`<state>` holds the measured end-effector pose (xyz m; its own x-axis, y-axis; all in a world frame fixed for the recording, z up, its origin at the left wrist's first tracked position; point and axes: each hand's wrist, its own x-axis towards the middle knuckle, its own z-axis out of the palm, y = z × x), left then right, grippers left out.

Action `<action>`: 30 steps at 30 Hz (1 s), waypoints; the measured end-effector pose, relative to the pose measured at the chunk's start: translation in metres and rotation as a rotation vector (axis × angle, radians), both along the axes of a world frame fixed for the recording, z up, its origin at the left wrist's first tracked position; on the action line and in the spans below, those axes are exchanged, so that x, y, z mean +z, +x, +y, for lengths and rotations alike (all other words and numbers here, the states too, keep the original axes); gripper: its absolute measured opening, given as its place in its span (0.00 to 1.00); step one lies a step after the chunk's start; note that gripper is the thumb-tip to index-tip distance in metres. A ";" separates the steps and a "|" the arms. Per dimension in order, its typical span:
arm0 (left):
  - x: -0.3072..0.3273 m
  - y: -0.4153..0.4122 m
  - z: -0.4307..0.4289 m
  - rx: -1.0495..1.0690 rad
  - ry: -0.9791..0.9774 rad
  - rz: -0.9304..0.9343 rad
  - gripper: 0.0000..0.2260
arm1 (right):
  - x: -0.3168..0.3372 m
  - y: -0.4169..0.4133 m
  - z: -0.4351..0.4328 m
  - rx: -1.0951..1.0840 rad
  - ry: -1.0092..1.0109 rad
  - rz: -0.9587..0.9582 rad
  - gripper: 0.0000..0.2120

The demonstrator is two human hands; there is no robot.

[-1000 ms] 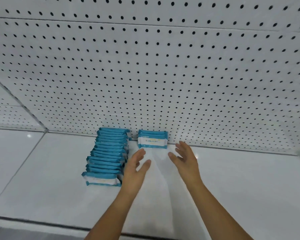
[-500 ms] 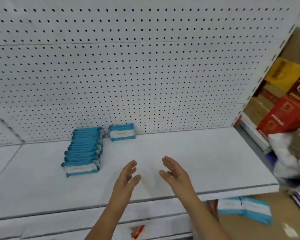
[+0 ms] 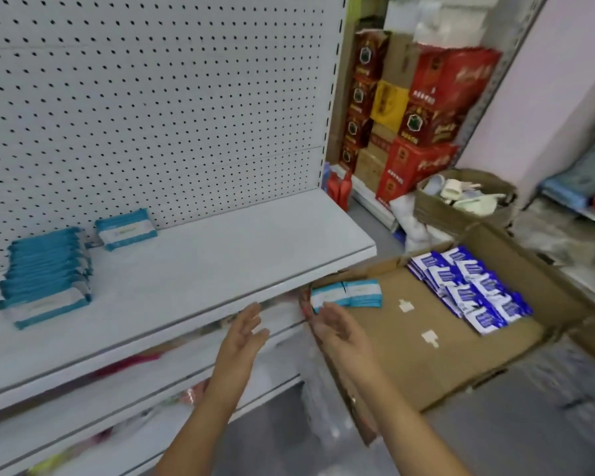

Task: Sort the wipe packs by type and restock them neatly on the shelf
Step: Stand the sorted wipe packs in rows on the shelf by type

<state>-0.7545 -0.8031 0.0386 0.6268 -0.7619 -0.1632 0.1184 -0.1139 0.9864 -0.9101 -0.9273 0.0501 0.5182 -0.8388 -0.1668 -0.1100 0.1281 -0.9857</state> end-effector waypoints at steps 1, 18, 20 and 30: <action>0.001 -0.015 -0.006 -0.005 -0.006 0.004 0.21 | 0.002 -0.017 -0.003 -0.018 0.002 -0.005 0.19; -0.051 -0.246 -0.121 0.011 0.130 0.031 0.23 | -0.041 -0.252 -0.144 0.054 -0.010 0.112 0.20; -0.063 -0.249 -0.134 0.028 0.156 0.061 0.24 | -0.055 -0.249 -0.161 0.073 0.009 0.144 0.20; -0.144 -0.202 -0.234 0.177 0.303 0.180 0.24 | -0.124 -0.194 -0.261 0.149 0.073 0.321 0.21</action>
